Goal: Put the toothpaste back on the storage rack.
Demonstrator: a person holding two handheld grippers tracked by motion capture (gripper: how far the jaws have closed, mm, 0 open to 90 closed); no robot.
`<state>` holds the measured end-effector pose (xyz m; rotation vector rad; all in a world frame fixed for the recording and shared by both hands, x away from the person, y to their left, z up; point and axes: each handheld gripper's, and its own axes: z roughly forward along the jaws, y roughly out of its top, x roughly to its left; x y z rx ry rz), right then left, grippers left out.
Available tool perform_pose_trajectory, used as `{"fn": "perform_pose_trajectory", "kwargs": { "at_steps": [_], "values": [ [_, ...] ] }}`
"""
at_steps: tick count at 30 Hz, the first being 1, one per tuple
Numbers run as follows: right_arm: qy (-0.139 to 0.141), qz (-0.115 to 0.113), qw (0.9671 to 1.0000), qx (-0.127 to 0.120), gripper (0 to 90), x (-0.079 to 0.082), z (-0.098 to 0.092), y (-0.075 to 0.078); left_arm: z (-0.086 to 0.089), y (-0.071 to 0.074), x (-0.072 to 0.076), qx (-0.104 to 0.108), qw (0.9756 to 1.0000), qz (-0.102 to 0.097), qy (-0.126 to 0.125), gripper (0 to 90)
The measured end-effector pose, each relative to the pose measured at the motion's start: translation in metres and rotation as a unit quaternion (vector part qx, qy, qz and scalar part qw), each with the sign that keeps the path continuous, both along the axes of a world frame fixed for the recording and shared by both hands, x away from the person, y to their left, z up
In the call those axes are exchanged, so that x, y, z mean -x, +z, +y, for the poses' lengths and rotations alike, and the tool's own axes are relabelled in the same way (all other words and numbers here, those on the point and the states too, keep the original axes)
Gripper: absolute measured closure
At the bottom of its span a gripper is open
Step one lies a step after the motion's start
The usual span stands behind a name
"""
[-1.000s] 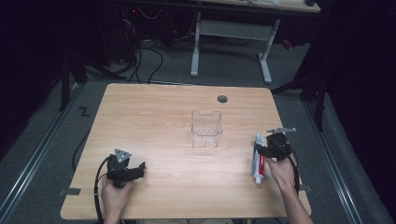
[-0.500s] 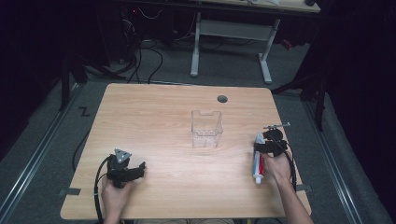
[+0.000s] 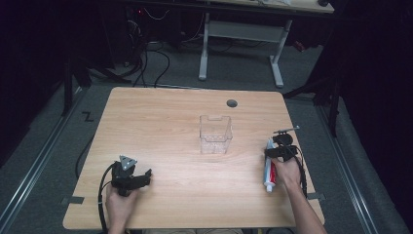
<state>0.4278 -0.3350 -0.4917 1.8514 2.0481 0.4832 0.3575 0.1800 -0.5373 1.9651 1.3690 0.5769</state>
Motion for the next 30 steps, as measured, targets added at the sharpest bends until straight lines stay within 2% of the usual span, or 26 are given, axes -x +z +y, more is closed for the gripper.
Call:
{"fn": "perform_pose_trajectory", "kwargs": {
  "at_steps": [4,7,13,16,24,30],
  "values": [
    [0.000,0.008,0.9999,-0.008,48.6,-0.0035,0.0009,-0.0035,-0.0001,-0.0001,0.0000,0.000,1.0000,0.000,0.000,17.3],
    [0.002,0.016,0.9999,0.005,48.2,-0.0067,0.0040,-0.0050,0.0000,0.0000,0.0000,0.000,1.0000,0.000,0.000,17.3],
    [0.003,0.018,0.9998,0.006,48.9,-0.0069,0.0051,-0.0068,-0.0001,0.0001,0.0002,-0.001,1.0000,-0.001,0.001,17.8],
    [0.001,0.024,0.9997,-0.001,50.7,-0.0082,0.0051,-0.0077,0.0000,0.0001,0.0002,-0.001,1.0000,0.000,0.001,17.8],
    [0.005,0.031,0.9995,-0.001,54.9,-0.0084,0.0060,-0.0065,0.0000,0.0001,0.0002,-0.001,1.0000,0.000,0.000,17.8],
    [0.018,0.037,0.9991,0.000,59.0,-0.0087,0.0077,-0.0052,0.0000,0.0001,0.0002,-0.001,1.0000,0.000,0.000,17.8]
  ]
}}
